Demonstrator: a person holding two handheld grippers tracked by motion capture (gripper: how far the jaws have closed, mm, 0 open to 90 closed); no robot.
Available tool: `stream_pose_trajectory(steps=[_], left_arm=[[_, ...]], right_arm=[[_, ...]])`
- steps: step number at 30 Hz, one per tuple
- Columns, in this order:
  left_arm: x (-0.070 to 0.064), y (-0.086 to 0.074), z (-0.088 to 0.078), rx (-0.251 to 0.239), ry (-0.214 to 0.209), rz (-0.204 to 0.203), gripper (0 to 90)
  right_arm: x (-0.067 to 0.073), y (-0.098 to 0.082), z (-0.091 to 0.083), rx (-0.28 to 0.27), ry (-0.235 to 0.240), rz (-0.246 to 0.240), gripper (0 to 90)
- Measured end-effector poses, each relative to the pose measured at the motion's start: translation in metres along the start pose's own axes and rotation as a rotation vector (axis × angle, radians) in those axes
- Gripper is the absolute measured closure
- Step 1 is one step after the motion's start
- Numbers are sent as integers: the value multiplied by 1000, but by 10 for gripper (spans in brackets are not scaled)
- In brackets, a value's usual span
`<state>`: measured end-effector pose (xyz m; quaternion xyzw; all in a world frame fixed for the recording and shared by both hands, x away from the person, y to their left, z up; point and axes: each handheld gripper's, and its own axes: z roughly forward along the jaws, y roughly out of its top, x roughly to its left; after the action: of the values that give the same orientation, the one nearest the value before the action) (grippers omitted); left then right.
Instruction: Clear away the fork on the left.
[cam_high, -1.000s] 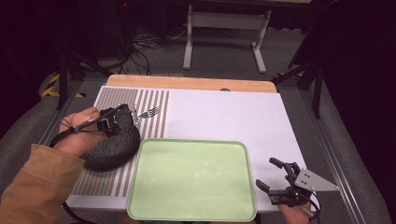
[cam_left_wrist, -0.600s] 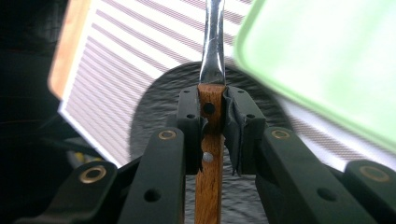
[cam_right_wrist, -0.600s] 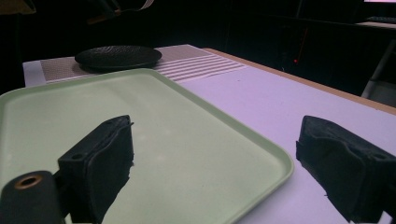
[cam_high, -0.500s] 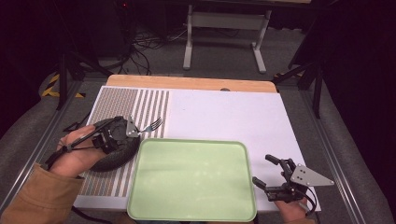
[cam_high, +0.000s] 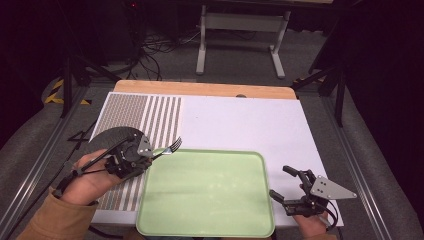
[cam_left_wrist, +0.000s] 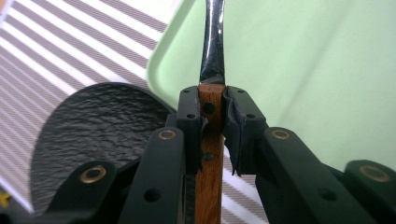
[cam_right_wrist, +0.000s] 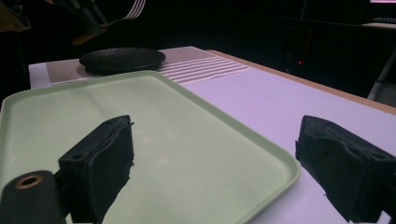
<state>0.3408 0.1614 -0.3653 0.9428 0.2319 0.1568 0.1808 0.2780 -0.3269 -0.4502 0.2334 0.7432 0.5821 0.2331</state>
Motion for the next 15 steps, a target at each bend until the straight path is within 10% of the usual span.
stream_pose_trajectory(steps=[15], left_arm=[[-20, -1, 22, -95, -147, -54, 774]], right_arm=[[-1, -1, 0, -4, 2, 7, 117]])
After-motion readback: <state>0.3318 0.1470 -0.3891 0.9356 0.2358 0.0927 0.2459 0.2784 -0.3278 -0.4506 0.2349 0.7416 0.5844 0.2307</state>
